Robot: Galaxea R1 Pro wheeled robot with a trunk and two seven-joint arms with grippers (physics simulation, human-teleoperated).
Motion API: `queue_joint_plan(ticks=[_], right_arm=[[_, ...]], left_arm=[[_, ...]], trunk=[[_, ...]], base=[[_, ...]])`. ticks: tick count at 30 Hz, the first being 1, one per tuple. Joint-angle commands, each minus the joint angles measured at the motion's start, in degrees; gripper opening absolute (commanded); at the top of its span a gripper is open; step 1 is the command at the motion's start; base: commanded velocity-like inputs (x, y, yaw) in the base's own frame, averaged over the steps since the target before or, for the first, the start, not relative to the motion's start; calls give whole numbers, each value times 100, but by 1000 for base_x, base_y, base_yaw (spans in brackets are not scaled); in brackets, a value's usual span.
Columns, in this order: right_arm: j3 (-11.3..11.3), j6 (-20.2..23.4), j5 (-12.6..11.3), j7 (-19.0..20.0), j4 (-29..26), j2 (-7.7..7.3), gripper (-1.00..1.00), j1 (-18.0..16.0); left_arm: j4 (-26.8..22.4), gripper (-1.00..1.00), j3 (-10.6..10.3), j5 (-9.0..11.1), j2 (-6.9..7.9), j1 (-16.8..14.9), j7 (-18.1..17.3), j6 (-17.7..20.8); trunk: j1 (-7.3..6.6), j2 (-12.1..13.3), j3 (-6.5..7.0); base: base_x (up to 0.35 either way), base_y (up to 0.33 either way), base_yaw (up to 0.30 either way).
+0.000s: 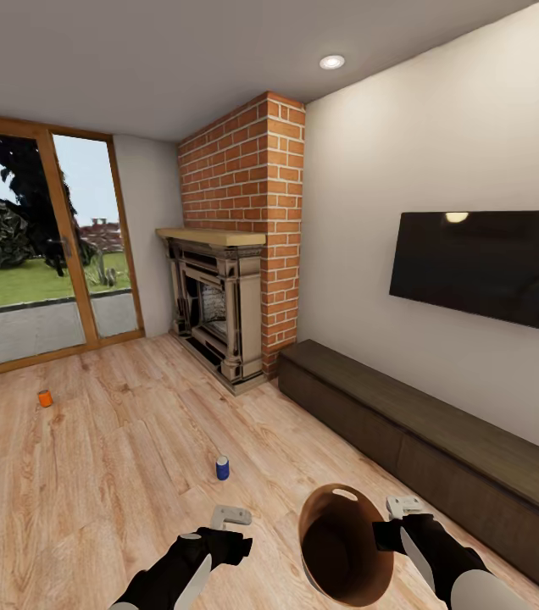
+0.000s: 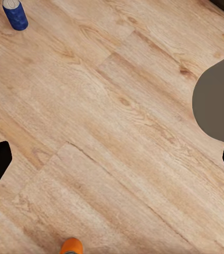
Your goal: Put the three can of soda from the living room inside the tash can in the kitchen.
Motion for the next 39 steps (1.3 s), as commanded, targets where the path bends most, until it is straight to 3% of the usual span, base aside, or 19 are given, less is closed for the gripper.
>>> queue_joint_plan(ticks=[1,17,24,30,39], right_arm=[[-16,0,-45,24,-7,1,-100,-4],[-53,36,-57,-79,12,-40,-100,-4],[-97,29,-100,-742,311,-67,-100,-5],[-103,7,-113,-930,361,-78,-100,-5],[-101,-4,-113,-967,370,-77,-100,-5]], left_arm=[[1,100,0,0,0,0,0,1],[1,100,7,0,15,0,22,83],[1,100,10,3,12,-7,55,273],[1,100,46,2,22,-13,90,412],[59,100,79,10,26,-22,902,622]], trunk=[[0,-1,1],[0,-1,1],[0,-1,1],[0,-1,1],[0,-1,1]], base=[[0,0,0],[0,0,0],[0,0,0],[0,0,0],[0,0,0]])
